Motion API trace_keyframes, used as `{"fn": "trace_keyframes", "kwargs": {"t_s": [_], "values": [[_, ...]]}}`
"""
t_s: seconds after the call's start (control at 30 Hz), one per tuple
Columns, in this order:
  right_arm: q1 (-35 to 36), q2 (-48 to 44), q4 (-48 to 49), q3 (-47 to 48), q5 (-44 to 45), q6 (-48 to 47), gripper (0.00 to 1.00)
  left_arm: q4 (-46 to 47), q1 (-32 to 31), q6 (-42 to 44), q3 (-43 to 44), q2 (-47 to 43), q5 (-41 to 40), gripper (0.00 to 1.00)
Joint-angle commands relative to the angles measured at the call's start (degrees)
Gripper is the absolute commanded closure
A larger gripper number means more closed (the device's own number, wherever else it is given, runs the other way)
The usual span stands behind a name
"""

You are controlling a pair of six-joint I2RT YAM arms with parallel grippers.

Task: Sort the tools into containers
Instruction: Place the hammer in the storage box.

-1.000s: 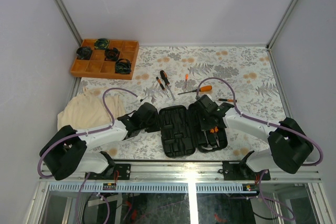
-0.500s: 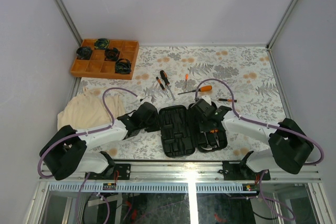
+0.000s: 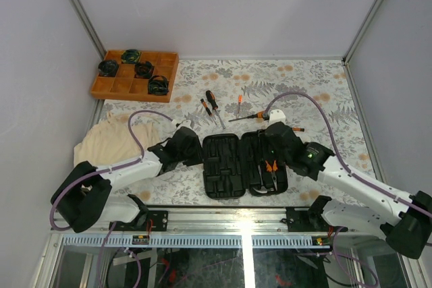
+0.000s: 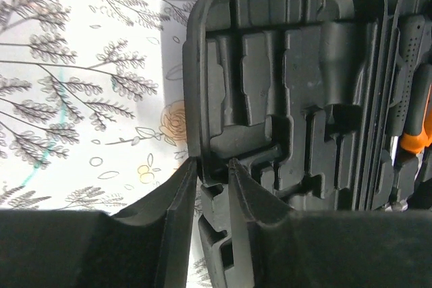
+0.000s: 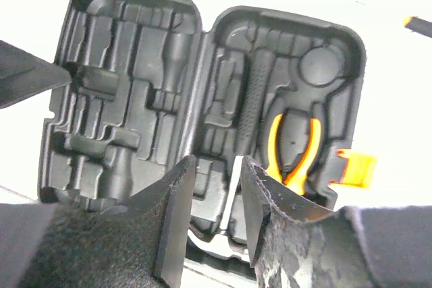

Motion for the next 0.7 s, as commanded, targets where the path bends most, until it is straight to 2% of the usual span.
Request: {"fn": "trace_keyframes", "kwargs": {"t_s": [0.0, 0.23, 0.67], "values": [[-0.1, -1.4, -5.5, 3.0, 8.9, -0.4, 0.58, -2.7, 2.8, 3.6, 2.2, -1.4, -0.1, 0.74], [-7.2, -1.2, -7.7, 2.9, 7.1, -1.1, 0.55, -6.2, 4.6, 4.8, 3.9, -4.7, 0.4, 0.53], [-24.7, 9.9, -2.7, 7.6, -6.0, -10.9, 0.46, -18.3, 5.0, 9.5, 10.5, -14.6, -3.8, 0.48]]}}
